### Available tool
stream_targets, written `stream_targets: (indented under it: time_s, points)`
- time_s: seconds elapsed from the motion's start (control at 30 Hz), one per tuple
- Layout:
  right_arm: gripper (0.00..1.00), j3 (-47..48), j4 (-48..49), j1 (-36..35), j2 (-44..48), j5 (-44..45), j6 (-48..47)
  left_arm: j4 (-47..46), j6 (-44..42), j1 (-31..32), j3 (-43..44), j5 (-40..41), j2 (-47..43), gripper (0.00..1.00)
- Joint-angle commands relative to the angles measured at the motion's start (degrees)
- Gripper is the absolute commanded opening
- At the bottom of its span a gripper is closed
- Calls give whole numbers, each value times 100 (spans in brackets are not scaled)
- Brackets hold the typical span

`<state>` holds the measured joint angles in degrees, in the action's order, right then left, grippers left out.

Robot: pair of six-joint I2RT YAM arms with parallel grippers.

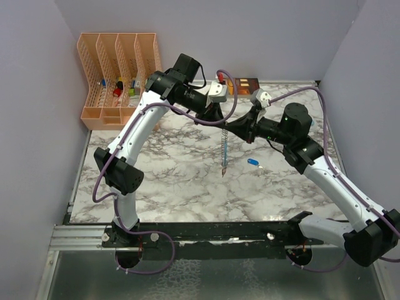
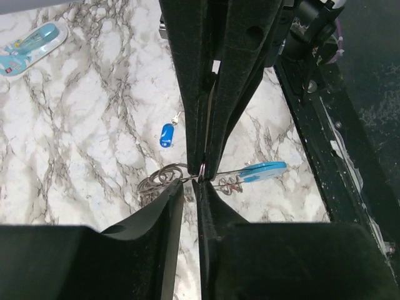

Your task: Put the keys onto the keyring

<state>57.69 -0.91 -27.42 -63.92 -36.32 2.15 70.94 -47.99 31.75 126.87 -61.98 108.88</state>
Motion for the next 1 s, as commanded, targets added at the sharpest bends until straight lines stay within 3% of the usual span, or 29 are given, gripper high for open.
stream_targets:
  time_s: [0.0,0.17,0.6,0.97]
  points:
    - [1,-51,125,-18,163,228,-28,-152,186,165,3,-452,-77,22]
    - [1,-184,292,-18,368,350,0,-321,272,148,-162,-614,-78,27]
    - [1,-322,382,-17,656,769,23,-399,310,-18,-181,-994,-69,27]
    - [1,-273,486,-18,656,838,165,-527,465,-268,-224,-1445,-87,34]
